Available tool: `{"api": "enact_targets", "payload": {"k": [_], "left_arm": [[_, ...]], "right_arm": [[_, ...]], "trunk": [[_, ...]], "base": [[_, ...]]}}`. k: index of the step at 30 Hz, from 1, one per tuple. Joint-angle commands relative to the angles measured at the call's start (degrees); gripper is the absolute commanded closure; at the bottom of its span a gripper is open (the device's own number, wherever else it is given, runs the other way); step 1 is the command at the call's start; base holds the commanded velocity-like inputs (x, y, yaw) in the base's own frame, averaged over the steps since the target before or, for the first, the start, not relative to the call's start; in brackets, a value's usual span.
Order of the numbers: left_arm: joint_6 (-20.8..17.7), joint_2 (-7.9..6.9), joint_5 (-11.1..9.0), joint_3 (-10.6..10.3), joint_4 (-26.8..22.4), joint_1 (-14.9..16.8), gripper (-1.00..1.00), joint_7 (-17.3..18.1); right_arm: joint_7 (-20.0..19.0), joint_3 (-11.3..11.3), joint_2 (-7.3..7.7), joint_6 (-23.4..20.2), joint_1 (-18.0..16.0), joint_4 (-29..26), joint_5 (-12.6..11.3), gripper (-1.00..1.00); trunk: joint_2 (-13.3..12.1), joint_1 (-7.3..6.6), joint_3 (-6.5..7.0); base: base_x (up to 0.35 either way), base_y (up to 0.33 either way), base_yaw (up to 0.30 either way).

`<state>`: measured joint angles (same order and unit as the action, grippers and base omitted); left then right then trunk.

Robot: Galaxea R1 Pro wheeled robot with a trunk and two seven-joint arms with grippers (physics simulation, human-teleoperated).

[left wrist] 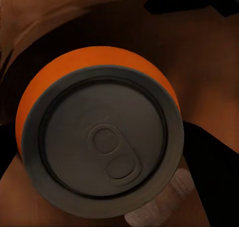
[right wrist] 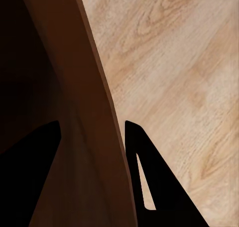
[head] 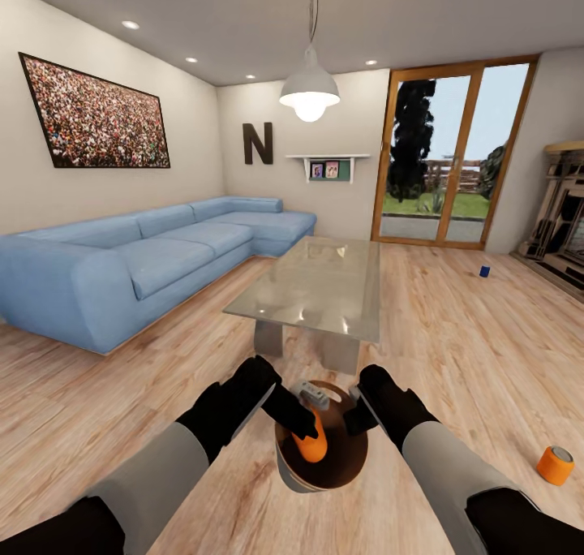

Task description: Put the three can of soda from the living room inside the tash can in the kitchen.

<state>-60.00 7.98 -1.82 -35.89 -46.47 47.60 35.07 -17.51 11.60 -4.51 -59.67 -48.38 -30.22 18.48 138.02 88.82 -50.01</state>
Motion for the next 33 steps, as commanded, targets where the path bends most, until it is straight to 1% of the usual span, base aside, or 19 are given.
{"api": "enact_targets", "payload": {"k": [1,6,14,15,23,33], "left_arm": [[0.0,-0.03,1.9,-0.06,0.09,-0.03,1.0,-0.48],[0.0,0.08,1.91,-0.13,0.29,-0.07,1.0,-2.01],[0.0,0.16,1.91,-0.14,0.33,-0.43,1.0,-2.42],[0.0,0.17,1.91,-0.14,0.31,-0.48,-1.0,-2.43],[0.0,0.1,1.87,-0.15,0.25,-0.57,-1.0,-2.41],[0.0,-0.54,1.02,0.02,-0.75,-0.58,-1.0,-1.67]], "right_arm": [[-0.29,-0.17,-0.01,-0.33,-0.05,-0.28,-2.85,1.0],[-0.27,-0.17,-0.05,-0.33,-0.05,-0.28,-2.84,1.0],[-0.24,-0.13,-0.06,-0.33,-0.05,-0.28,-2.84,1.0],[-0.24,-0.13,-0.06,-0.33,-0.05,-0.28,-2.84,1.0],[-0.24,-0.12,-0.03,-0.33,-0.06,-0.28,-2.84,1.0],[-0.24,-0.17,0.03,-0.33,-0.05,-0.23,-2.84,1.0]], "trunk": [[0.01,0.0,0.0],[0.01,0.0,0.0],[0.01,0.0,0.0],[0.01,0.0,0.0],[0.01,0.0,0.0],[0.01,0.0,0.0]], "base": [[0.0,0.0,0.0],[0.0,0.0,0.0],[0.0,0.0,0.0],[0.0,0.0,0.0],[0.0,0.0,0.0],[0.0,0.0,0.0]]}}
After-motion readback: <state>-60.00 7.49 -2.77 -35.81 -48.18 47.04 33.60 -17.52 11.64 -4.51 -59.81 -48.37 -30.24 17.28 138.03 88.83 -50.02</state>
